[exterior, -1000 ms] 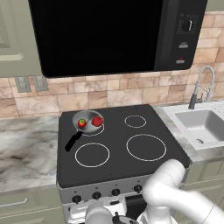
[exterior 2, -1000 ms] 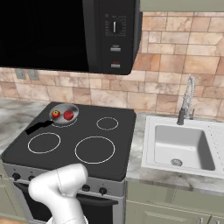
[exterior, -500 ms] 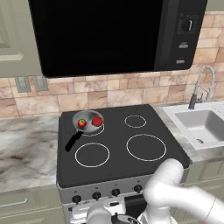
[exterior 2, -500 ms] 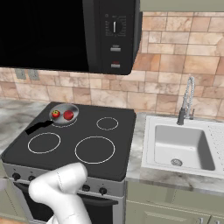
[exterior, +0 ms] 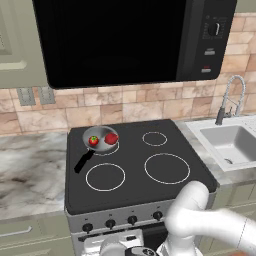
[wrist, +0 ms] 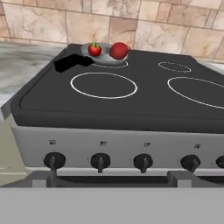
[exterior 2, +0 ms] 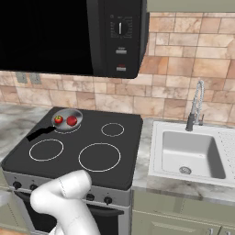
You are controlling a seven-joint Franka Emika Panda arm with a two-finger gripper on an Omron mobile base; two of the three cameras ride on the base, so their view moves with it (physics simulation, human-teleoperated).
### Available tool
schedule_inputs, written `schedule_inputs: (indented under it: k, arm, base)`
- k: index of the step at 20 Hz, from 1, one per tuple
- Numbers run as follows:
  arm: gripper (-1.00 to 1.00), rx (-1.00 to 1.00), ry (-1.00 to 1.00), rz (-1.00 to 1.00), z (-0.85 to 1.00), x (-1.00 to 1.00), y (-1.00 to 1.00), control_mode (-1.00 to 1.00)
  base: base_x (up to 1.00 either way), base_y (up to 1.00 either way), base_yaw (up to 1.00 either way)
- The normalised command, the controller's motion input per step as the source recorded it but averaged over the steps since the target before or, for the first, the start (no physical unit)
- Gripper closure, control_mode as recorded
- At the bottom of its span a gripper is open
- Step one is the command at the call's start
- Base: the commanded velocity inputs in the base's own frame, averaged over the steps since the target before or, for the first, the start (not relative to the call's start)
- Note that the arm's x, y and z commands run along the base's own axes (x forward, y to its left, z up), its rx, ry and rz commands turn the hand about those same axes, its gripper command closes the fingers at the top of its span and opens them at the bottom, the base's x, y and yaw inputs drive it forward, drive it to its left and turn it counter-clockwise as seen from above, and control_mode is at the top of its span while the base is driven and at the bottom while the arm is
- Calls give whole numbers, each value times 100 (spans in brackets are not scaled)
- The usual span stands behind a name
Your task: Place the pan on the rear left burner on the stove. Then place the tomato and the onion in the pan and turn on the rear left burner.
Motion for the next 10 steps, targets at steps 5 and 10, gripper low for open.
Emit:
schedule_inputs:
  k: [5, 10]
  arm:
    - [-100, 2, 0, -2, -15, 20, 0, -100]
    - [-100, 0, 0, -3, -14, 14, 0, -100]
  base:
    - [0, 0, 0]
    - [0, 0, 0]
